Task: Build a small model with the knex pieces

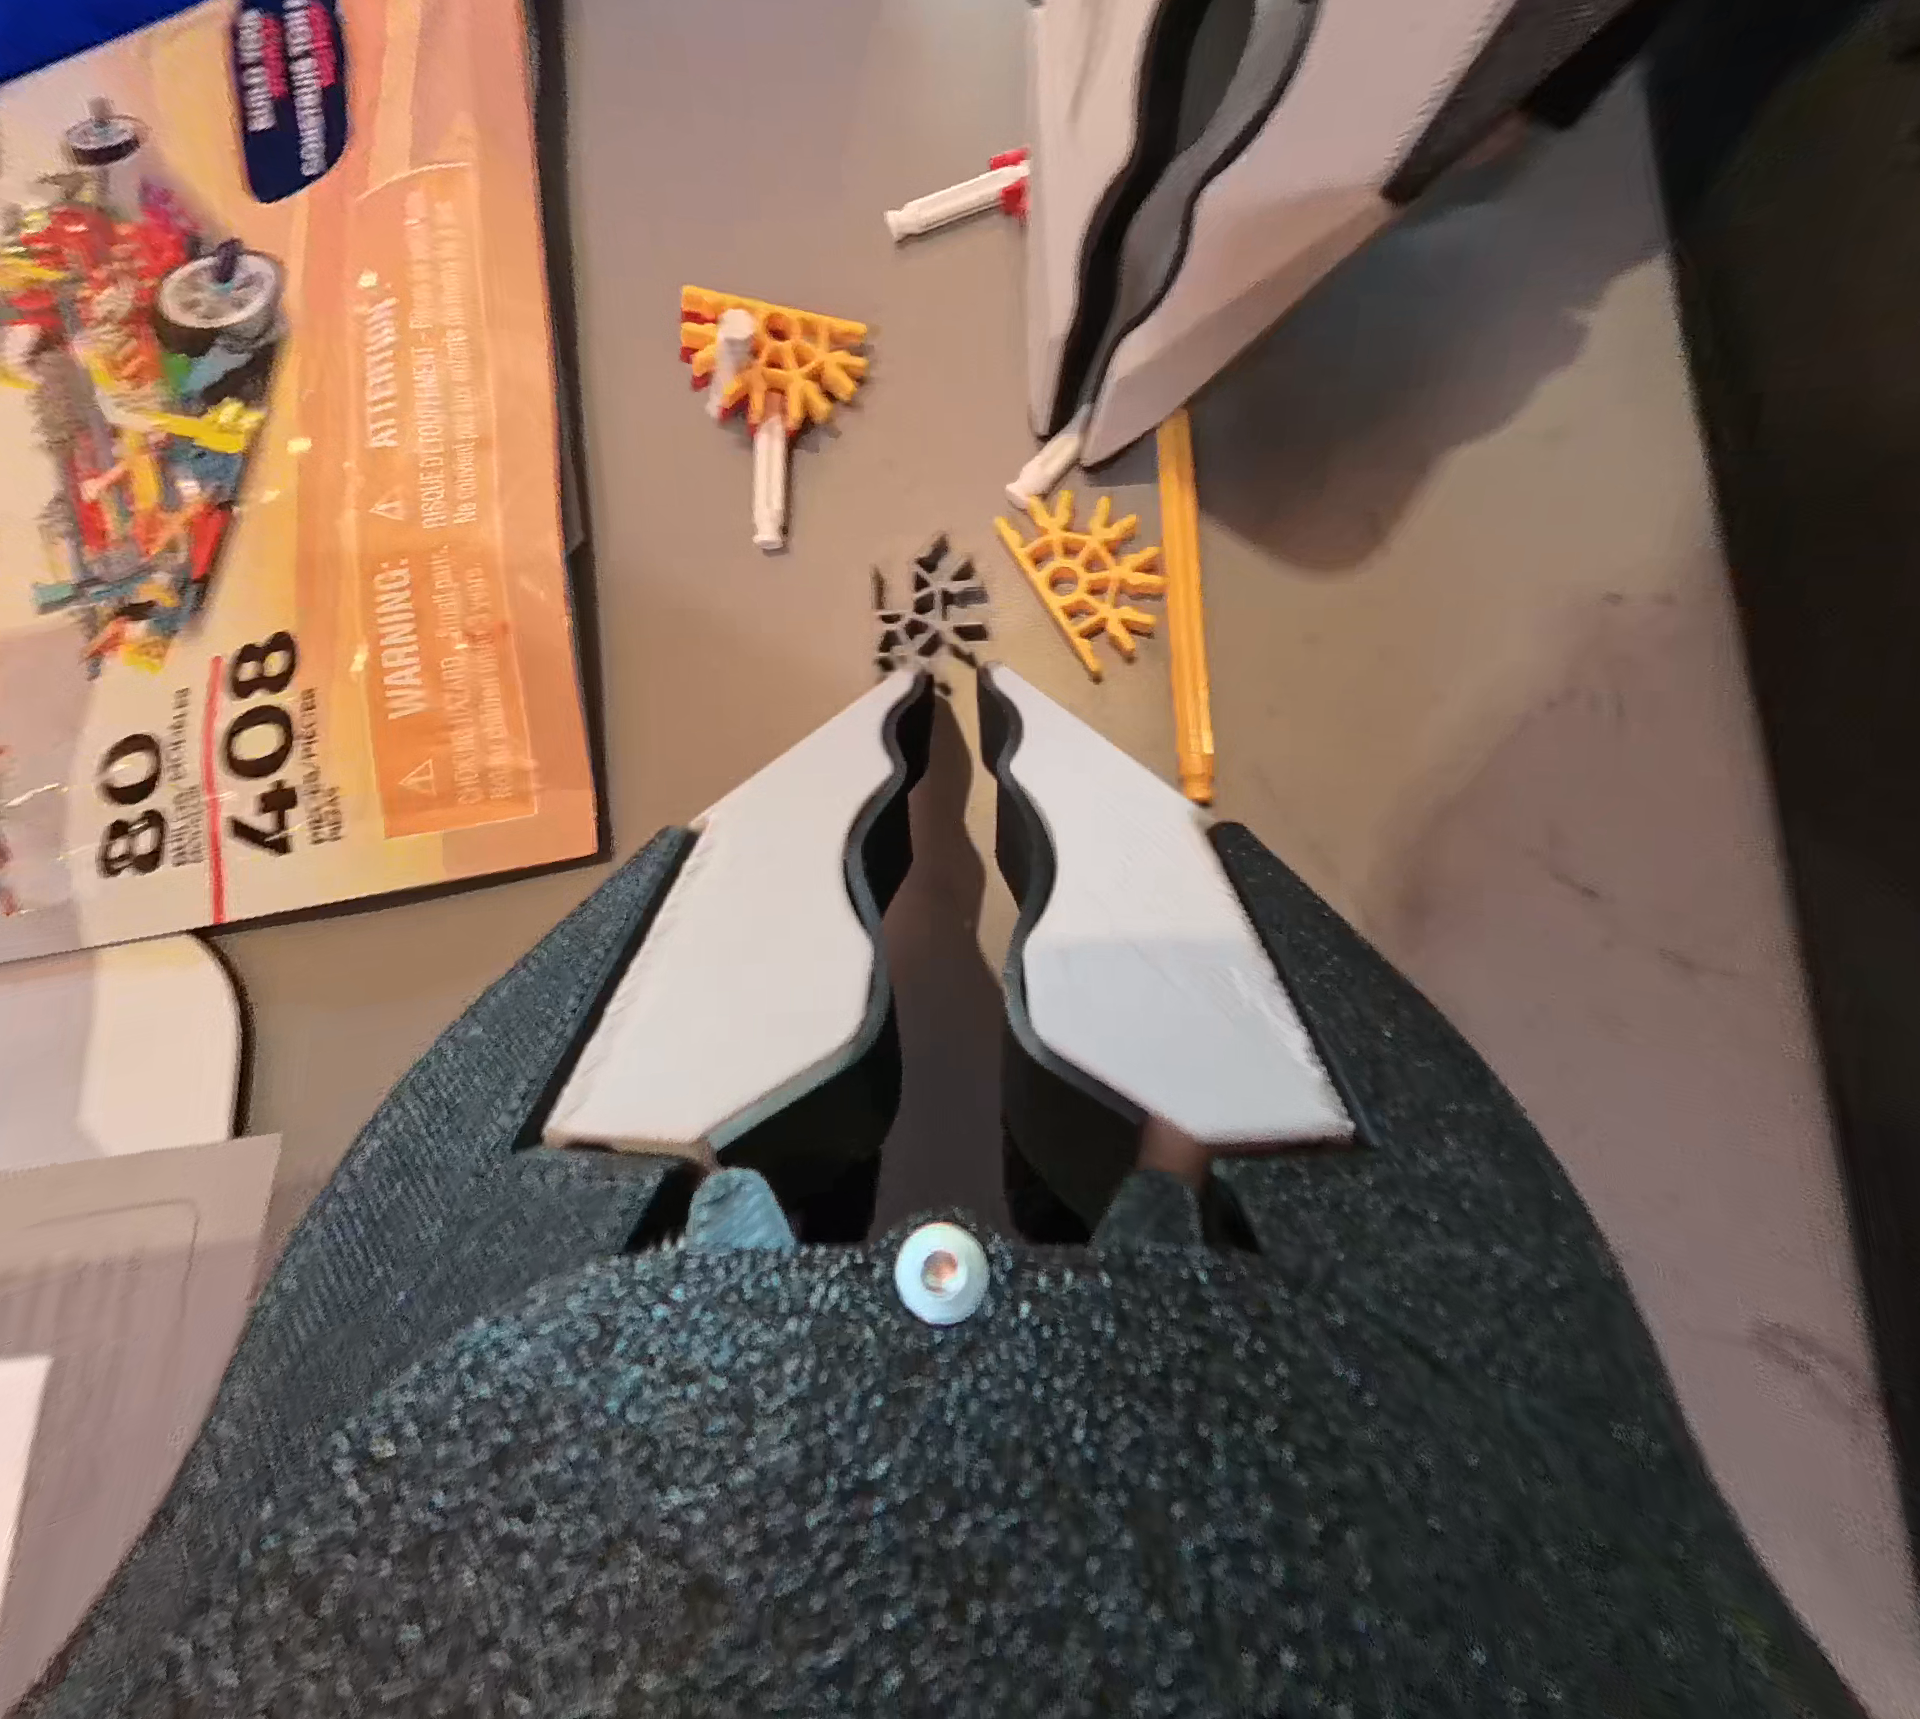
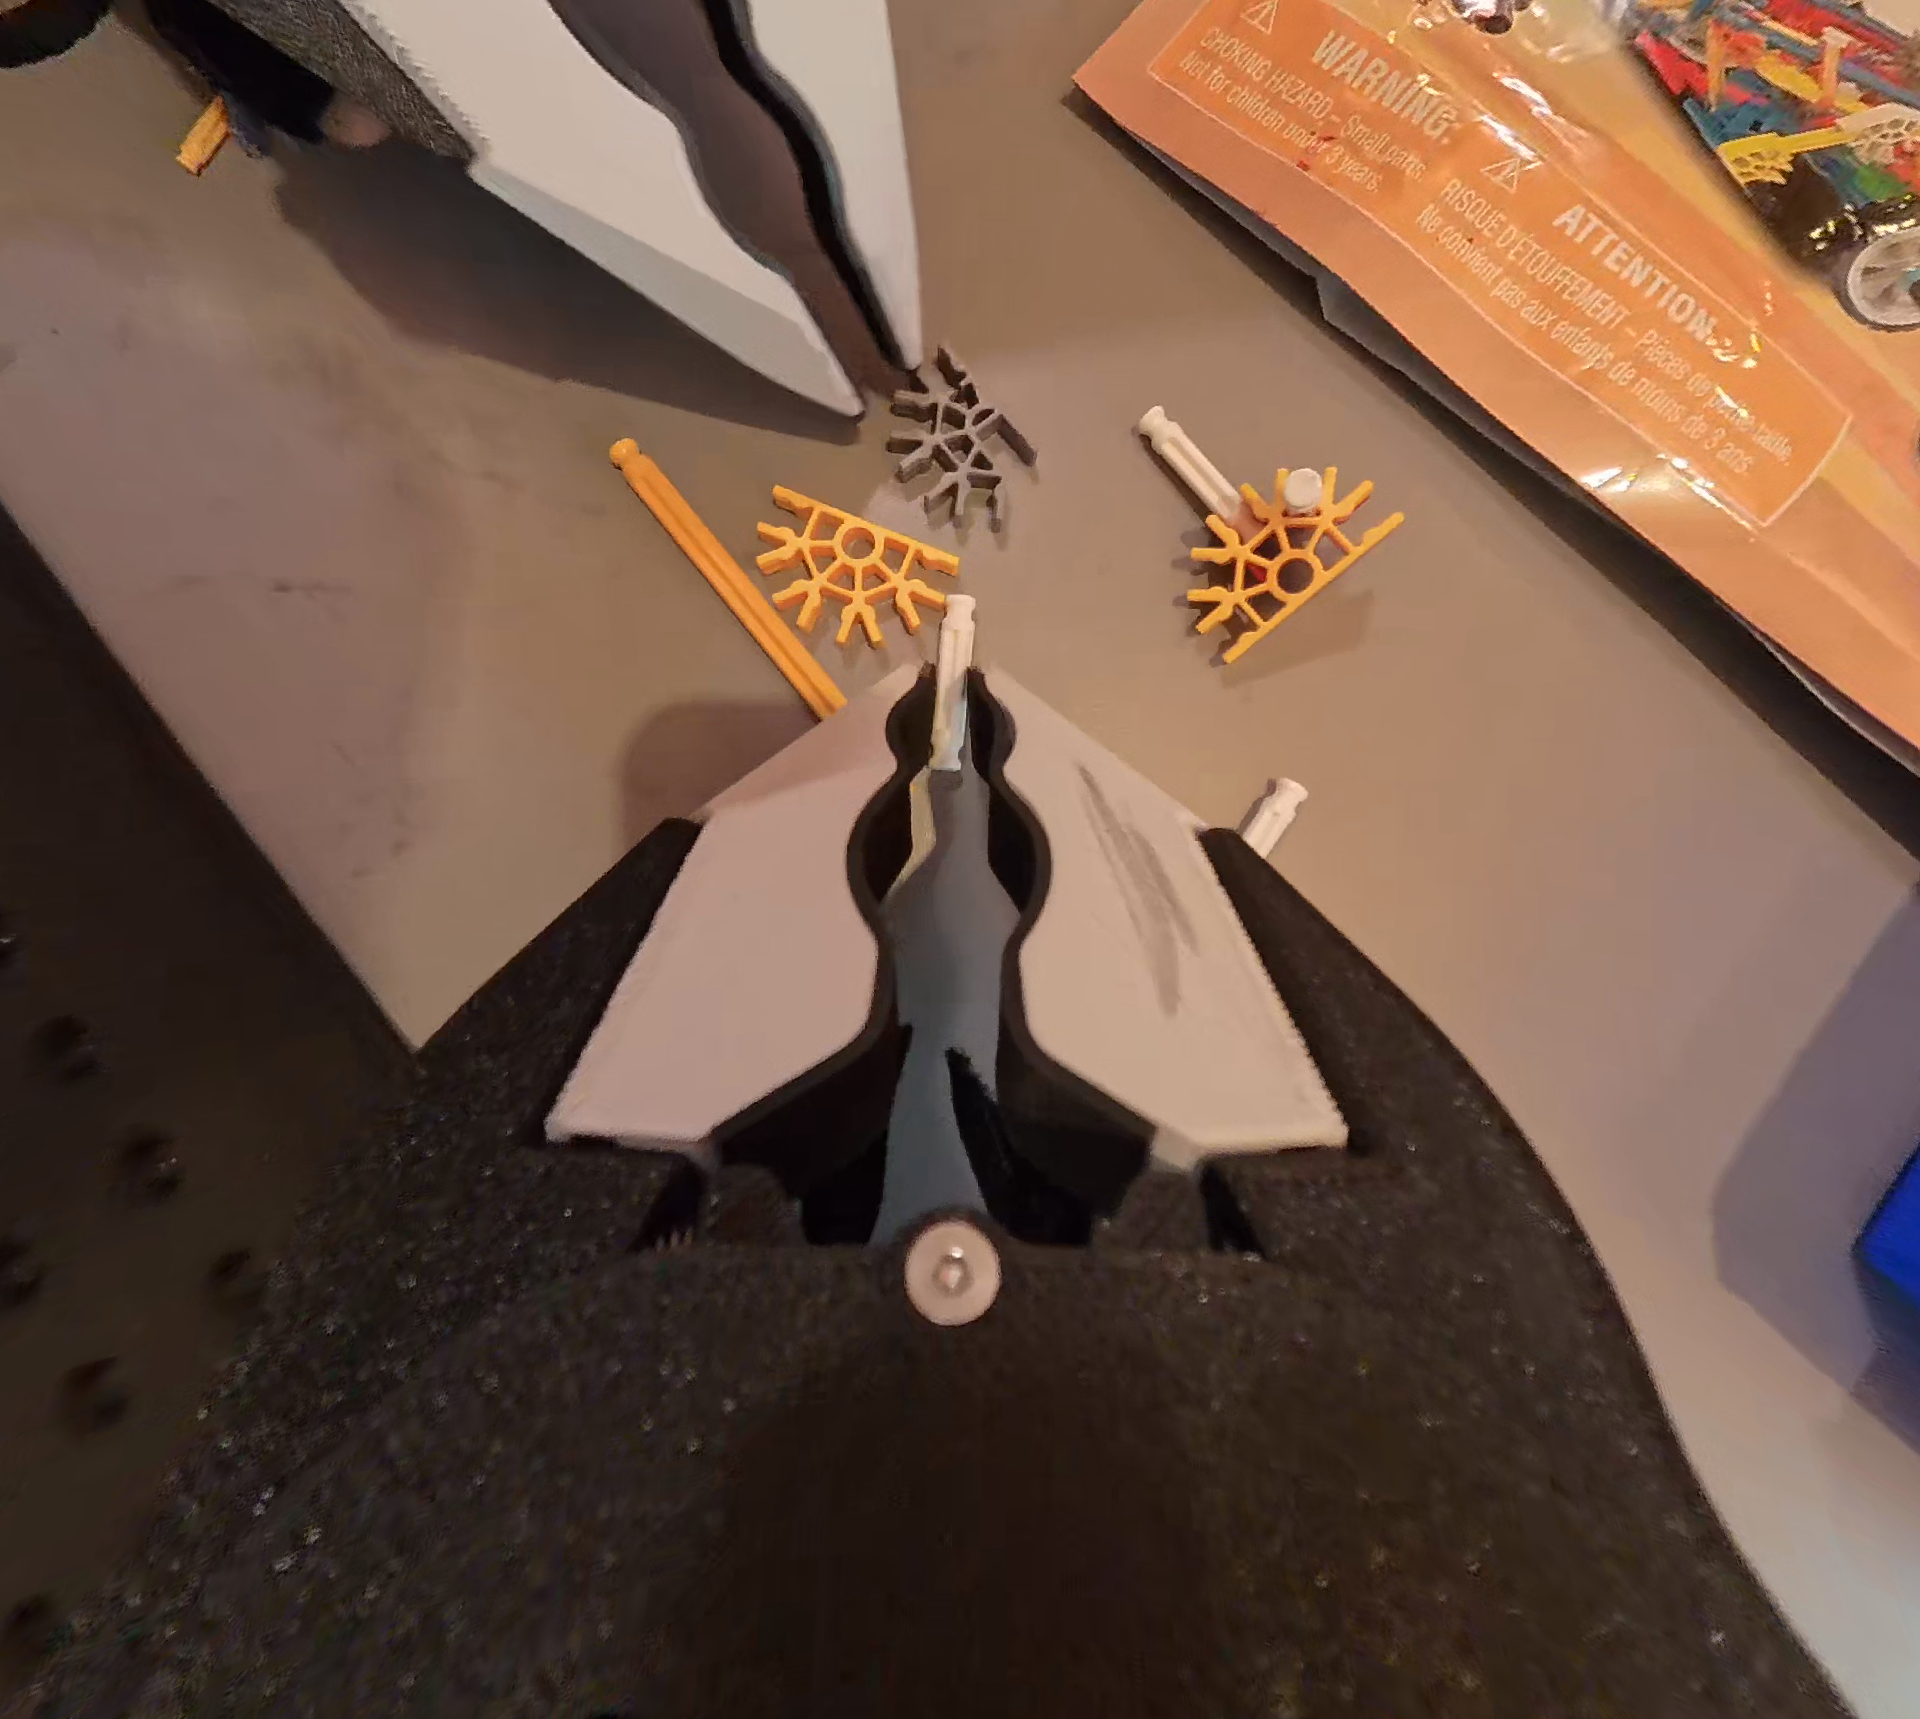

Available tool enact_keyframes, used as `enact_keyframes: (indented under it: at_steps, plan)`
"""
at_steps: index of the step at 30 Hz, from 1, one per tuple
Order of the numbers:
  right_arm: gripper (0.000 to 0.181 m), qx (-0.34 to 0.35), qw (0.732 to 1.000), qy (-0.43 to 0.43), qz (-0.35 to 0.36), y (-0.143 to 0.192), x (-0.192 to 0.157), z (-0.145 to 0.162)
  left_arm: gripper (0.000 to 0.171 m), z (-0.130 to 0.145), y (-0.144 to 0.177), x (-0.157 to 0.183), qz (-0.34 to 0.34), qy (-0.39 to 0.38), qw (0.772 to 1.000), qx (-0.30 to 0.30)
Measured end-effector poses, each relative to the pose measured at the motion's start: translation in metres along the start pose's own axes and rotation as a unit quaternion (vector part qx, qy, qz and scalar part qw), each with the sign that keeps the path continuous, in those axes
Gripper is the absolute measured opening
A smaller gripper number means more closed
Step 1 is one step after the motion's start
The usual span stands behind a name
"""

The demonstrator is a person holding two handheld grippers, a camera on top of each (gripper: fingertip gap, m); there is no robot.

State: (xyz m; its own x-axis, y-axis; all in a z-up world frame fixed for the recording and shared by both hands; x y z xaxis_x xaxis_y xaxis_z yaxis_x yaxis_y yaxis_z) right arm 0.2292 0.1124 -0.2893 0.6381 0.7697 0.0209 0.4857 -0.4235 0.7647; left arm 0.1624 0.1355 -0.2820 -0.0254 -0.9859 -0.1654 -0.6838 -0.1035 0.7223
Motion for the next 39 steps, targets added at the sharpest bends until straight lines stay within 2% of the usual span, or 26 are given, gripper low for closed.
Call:
enact_keyframes:
  at_steps: [1, 4, 8, 13, 22, 28, 33, 35, 39]
  plan:
    - [0.005, 0.0, 1.0, 0.004, 0.001, 0.0, 0.0, 0.0, 0.008, 0.0, 0.001, 0.002, 0.01, 0.003, 1.0, 0.0]
    - [0.005, 0.001, 1.0, 0.013, -0.002, 0.001, -0.002, 0.001, 0.01, 0.001, 0.003, -0.006, -0.016, -0.001, 1.0, 0.002]
    - [0.005, 0.002, 1.0, 0.015, -0.009, 0.001, -0.001, 0.001, 0.023, -0.001, -0.001, -0.011, -0.043, -0.009, 0.999, 0.0]
    - [0.005, 0.002, 1.0, 0.021, -0.016, 0.001, -0.002, 0.001, 0.009, 0.0, -0.01, -0.003, -0.029, -0.005, 1.0, -0.003]
    - [0.029, 0.027, 1.0, 0.014, 0.007, -0.002, 0.009, -0.01, 0.008, -0.001, -0.011, -0.002, -0.019, 0.026, 0.999, 0.009]
    - [0.028, 0.042, 0.999, 0.002, -0.011, -0.008, 0.01, -0.018, 0.0, -0.007, -0.007, -0.005, 0.011, 0.086, 0.995, 0.043]
    - [0.028, 0.029, 1.0, 0.011, 0.0, -0.011, 0.015, -0.016, 0.0, -0.007, -0.006, -0.005, 0.014, 0.081, 0.996, 0.04]
    - [0.02, 0.027, 0.999, 0.023, -0.002, -0.014, 0.011, -0.017, 0.0, -0.007, -0.006, -0.005, 0.023, 0.096, 0.994, 0.042]
    - [0.017, 0.032, 0.999, 0.03, 0.006, -0.013, 0.013, -0.019, 0.0, -0.008, -0.004, -0.006, 0.042, 0.13, 0.989, 0.054]
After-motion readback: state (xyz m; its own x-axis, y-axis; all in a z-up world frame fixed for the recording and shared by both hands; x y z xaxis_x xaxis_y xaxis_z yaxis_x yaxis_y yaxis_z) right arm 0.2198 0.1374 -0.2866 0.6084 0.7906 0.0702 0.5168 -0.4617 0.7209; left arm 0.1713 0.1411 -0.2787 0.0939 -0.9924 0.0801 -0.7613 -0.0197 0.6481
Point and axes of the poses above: each gripper's, where its closed fingertips meet, y back along the fingers, z out of its underside, x = y × z across the jaws, the point moved 2 cm from there along y, back along the fingers, and after that the axes turned 2 degrees about -y, right-handed, at the moved point
